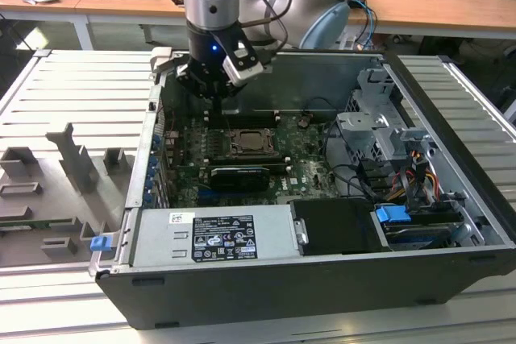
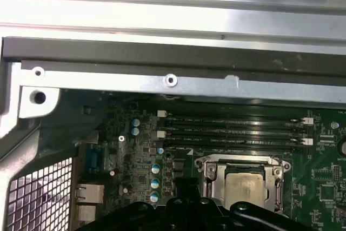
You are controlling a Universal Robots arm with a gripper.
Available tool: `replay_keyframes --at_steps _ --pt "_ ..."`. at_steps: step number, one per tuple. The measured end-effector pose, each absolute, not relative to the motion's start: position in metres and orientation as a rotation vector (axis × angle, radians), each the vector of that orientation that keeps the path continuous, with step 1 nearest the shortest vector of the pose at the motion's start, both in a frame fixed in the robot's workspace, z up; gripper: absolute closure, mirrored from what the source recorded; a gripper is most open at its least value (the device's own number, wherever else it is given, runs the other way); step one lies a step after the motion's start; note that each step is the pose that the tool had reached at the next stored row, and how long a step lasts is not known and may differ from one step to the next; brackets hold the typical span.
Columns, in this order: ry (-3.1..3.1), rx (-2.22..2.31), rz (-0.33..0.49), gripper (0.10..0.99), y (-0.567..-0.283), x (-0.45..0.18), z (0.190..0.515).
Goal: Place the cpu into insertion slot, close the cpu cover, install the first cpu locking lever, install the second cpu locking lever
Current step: 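Install the first cpu locking lever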
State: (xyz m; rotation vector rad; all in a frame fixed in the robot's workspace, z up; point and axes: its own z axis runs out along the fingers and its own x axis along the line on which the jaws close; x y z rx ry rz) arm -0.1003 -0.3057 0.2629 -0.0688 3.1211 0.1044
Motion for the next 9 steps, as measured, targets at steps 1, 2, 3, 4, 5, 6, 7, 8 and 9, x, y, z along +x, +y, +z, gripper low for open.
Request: replay_keyframes --at_steps 1,2,3,4,5,6,7,8,9 --pt "3.121 -0.070 0.104 0.980 -0.3042 -0.1004 0.2628" --pt "3.121 -0.071 0.104 0.980 -0.3017 -0.1004 0.2626" --pt "3.121 -0.072 0.105 0.980 -0.2996 -0.1005 0.2624" --pt "3.121 -0.073 0.104 0.980 -0.2975 -0.1005 0.2621" --pt "3.121 -0.074 0.104 0.980 -0.2961 -0.1006 0.2618" --pt "3.121 -0.074 0.104 0.980 -0.2952 -0.1006 0.2617" --pt "3.121 -0.075 0.104 0.980 -0.2949 -0.1002 0.2616" --pt "3.121 -0.075 0.105 0.980 -0.2949 -0.0981 0.2616" --pt "3.121 -0.074 0.105 0.980 -0.2949 -0.0957 0.2615"
